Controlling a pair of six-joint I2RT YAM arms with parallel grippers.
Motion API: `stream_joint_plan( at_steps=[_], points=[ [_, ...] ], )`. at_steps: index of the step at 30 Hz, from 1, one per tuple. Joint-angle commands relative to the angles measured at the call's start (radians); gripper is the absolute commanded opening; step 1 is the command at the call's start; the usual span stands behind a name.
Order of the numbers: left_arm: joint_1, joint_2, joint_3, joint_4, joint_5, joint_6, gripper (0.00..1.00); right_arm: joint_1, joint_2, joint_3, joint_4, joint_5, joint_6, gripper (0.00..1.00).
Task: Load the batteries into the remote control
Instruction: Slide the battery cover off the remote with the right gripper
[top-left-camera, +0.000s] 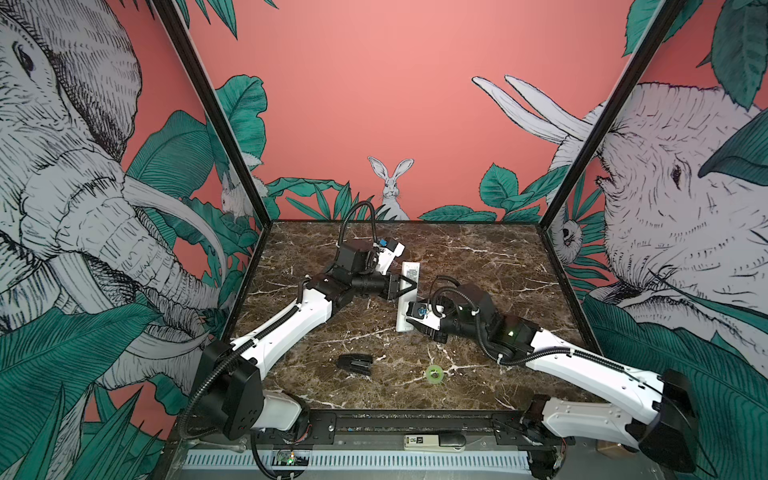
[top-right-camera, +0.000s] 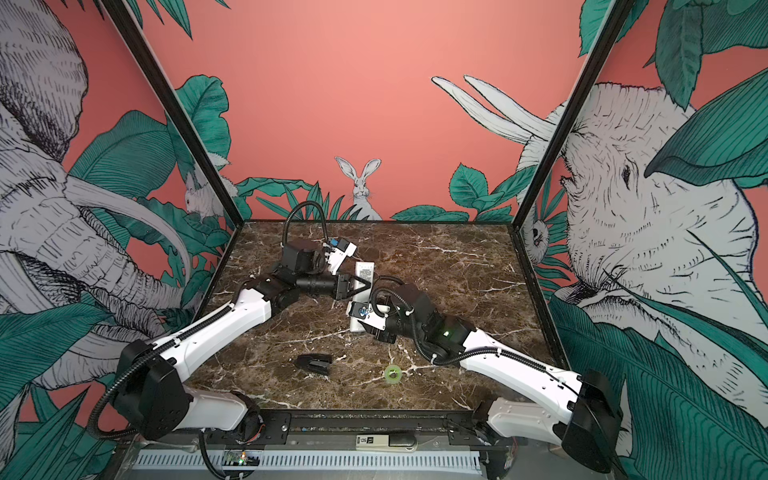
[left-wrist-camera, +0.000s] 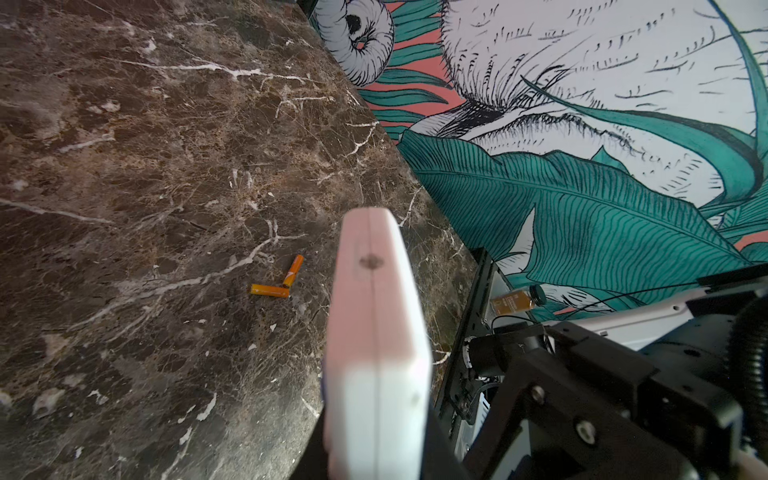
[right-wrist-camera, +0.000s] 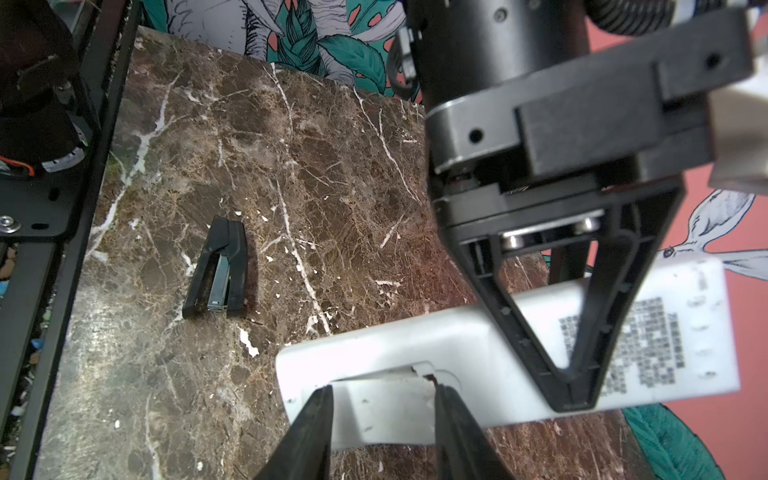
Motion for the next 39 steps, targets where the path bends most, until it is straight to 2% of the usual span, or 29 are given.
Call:
stream_joint_plan(
  at_steps=[1,5,10,21,29,39],
  points=[
    [0.011,-0.04,0.02,0.083,-0.011,0.006,0.0,0.018,-0.001,-0.007,-0.043,-0.042,0.01,0.48],
    [0.012,-0.036,0.017,0.093,0.005,-0.002,0.0,0.018,0.002,-0.009,-0.021,-0.013,0.017,0.59],
    [0.011,-0.037,0.009,0.109,0.019,-0.013,0.0,0.018,0.006,-0.012,0.008,0.011,0.021,0.67],
    [0.011,-0.031,-0.012,0.132,0.011,-0.037,0.0,0.017,0.016,0.006,0.061,0.059,0.077,0.78],
    [0.011,-0.03,-0.025,0.145,-0.015,-0.058,0.0,0.018,0.014,0.015,0.093,0.072,0.139,0.82],
    [0.032,-0.025,-0.064,0.196,-0.076,-0.144,0.0,0.018,0.008,0.09,0.009,0.218,0.25,0.83]
  ],
)
